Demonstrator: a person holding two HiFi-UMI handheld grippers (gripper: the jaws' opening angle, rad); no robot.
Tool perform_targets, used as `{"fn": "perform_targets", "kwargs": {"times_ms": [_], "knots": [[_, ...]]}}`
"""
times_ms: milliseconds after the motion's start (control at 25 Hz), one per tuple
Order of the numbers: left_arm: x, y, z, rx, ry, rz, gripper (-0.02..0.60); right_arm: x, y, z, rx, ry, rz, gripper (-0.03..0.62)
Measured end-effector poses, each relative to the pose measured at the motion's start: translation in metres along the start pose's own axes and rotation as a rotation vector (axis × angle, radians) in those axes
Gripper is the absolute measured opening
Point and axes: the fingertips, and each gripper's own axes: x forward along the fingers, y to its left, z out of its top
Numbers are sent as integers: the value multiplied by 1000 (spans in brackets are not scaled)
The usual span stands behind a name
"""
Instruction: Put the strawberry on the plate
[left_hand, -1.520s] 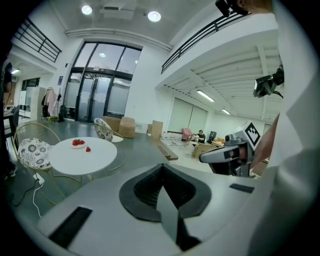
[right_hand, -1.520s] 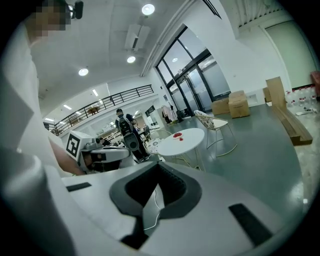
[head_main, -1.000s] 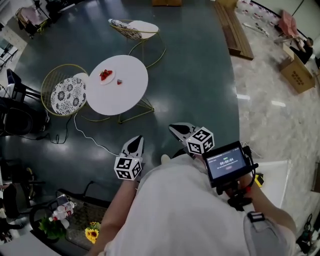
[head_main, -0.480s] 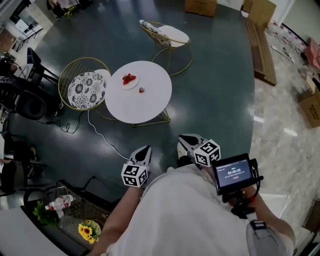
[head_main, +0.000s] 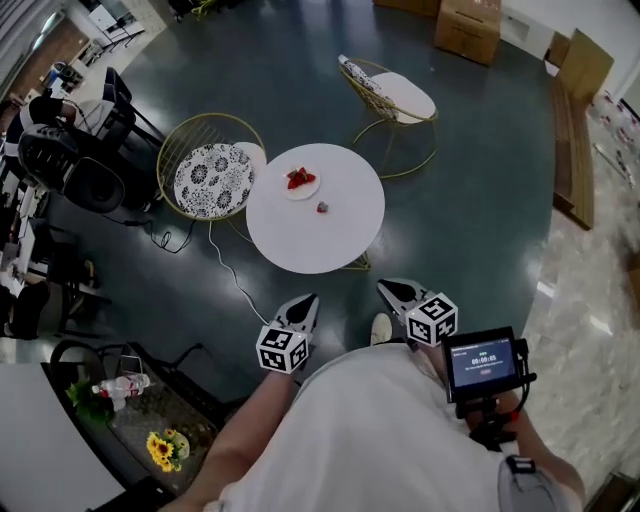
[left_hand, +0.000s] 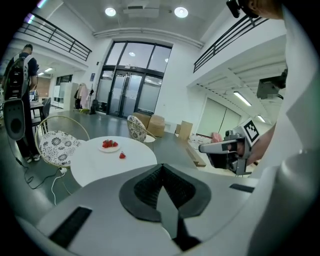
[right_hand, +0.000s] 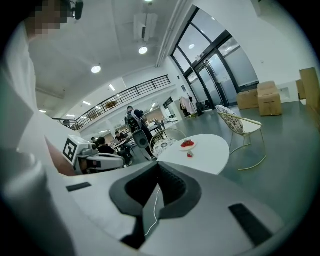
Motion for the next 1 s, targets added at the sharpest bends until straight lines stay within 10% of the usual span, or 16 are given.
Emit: {"fn": "perform_targets", "kwargs": {"times_ms": [1000], "knots": [[52,26,22,-11,29,39,6,42,-43,33,-14,69,67,8]]}}
